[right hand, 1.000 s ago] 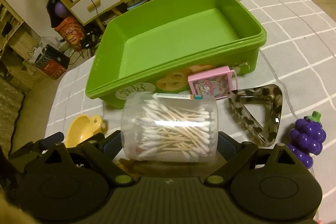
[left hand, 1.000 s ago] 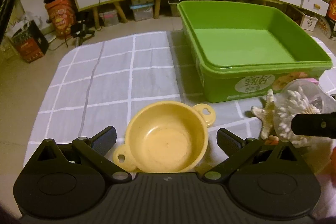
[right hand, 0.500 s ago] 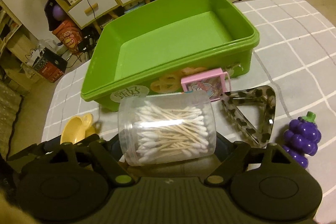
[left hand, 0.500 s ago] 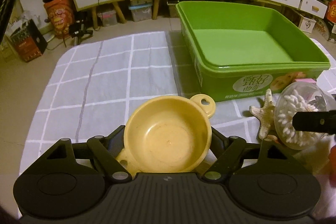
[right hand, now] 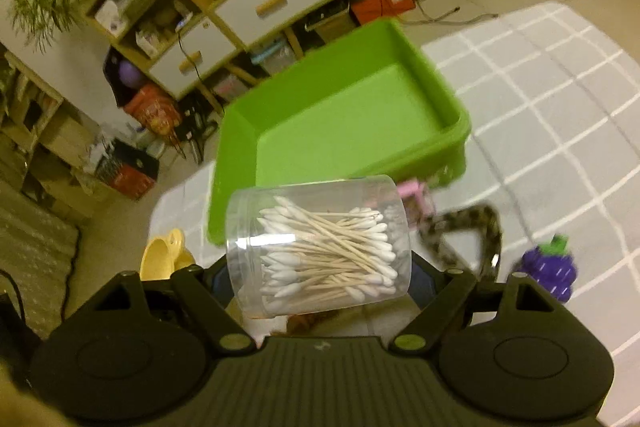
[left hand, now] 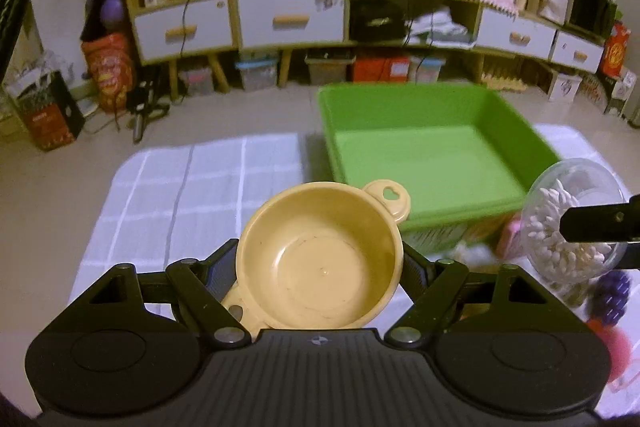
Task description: Organize rigid objects
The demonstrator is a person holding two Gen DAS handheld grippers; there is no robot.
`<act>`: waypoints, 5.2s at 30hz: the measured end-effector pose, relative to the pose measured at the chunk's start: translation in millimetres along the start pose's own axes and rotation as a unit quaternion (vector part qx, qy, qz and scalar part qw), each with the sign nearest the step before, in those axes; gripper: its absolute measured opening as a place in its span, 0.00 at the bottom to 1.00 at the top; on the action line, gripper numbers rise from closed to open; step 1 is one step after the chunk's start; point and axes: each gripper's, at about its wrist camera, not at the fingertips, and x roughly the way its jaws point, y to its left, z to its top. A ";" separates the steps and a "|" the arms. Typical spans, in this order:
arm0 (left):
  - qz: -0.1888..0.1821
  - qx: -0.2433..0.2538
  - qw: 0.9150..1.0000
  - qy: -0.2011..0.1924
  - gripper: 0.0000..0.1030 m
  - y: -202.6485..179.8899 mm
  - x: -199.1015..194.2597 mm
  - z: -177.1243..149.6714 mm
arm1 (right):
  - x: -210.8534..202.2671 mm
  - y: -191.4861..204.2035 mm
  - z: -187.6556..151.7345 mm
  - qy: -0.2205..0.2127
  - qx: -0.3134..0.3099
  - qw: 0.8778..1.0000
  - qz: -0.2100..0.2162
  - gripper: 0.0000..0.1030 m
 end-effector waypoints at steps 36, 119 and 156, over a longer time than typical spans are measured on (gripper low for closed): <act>-0.008 0.077 0.997 0.019 0.81 -75.3 93.0 28.8 | 58.8 -28.2 65.4 -0.028 -0.046 0.998 -0.032 0.58; -0.065 -0.007 0.998 0.021 0.94 -0.8 -30.6 -71.1 | -40.3 -32.9 -59.7 -0.008 -0.124 0.990 -0.063 0.67; -0.120 0.019 0.991 0.064 0.63 2.6 -3.3 -75.1 | 45.5 31.6 -138.6 0.038 -0.462 0.885 -0.038 0.25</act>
